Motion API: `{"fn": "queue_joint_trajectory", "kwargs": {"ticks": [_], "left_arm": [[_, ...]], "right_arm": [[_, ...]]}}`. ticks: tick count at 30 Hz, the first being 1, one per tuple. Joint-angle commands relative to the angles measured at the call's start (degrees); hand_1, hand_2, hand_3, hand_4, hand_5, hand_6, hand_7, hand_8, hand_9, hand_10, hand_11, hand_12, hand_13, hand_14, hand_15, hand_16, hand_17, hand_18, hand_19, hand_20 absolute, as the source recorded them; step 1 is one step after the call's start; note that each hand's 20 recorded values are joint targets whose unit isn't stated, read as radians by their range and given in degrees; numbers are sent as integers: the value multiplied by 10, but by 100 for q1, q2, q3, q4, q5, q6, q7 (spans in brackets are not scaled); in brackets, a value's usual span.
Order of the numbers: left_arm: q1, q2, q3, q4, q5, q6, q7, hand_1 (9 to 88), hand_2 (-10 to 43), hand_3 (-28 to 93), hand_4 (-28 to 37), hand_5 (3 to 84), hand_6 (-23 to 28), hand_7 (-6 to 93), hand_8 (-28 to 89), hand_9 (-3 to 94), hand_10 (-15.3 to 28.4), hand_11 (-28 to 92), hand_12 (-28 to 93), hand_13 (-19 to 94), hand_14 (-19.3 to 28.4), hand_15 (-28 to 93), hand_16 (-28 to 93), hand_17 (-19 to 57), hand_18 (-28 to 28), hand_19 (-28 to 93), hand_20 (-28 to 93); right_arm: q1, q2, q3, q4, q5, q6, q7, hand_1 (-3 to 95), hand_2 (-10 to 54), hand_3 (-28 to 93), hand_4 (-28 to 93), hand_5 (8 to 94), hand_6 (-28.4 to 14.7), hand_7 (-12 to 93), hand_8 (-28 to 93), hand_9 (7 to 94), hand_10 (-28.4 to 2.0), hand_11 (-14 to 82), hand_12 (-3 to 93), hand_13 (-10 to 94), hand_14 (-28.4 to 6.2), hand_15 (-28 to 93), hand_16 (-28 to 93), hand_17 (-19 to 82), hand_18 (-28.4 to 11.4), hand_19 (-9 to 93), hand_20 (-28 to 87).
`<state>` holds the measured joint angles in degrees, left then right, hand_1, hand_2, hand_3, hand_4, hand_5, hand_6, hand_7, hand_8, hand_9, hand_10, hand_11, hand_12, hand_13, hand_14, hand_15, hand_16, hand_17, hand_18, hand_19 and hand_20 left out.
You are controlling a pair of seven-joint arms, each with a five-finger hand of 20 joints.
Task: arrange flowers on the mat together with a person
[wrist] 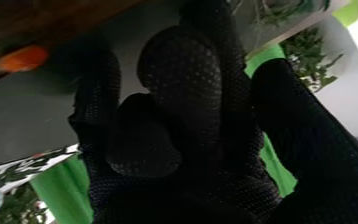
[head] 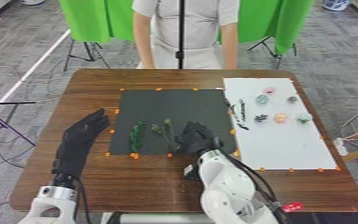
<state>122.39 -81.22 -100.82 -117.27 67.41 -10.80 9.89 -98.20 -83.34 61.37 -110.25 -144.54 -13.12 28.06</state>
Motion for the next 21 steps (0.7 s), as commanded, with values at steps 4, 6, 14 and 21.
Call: {"fn": "queue_joint_trajectory", "kwargs": {"ticks": [4,6,14,21], "left_arm": [[10,-95,-37,56,45,-101,-61,239,-64,665,-174,439,33,80,-34,410,120,83,190,305,158,81,81,20,134,7,180],[21,-107,-56,57,39,-105,-50,239,-64,666,-174,439,33,79,-35,411,121,83,190,307,160,81,81,20,135,7,180],[-42,-159,-62,99,43,-176,-47,240,-62,662,-174,440,34,81,-35,414,122,91,190,311,161,83,83,19,135,10,181],[-54,-191,-31,142,15,-191,4,238,-63,665,-174,444,35,86,-35,418,124,98,188,321,162,85,82,26,128,10,177]], "right_arm": [[-154,53,16,-345,205,-261,45,325,101,738,-163,882,-3,138,-104,937,-124,444,230,757,-146,819,420,309,-225,736,462],[-201,96,138,-671,439,-376,134,328,101,729,-162,881,-3,138,-103,937,-124,443,232,758,-146,819,419,309,-225,736,462],[-536,453,1305,-1481,3555,441,-214,306,105,707,-155,902,1,149,-103,937,-114,467,223,768,-143,823,414,318,-226,748,460],[-1420,649,2675,-934,7391,803,-2580,200,79,726,-156,656,-21,145,-98,698,-174,135,172,586,-162,317,239,208,-171,383,352]]}}
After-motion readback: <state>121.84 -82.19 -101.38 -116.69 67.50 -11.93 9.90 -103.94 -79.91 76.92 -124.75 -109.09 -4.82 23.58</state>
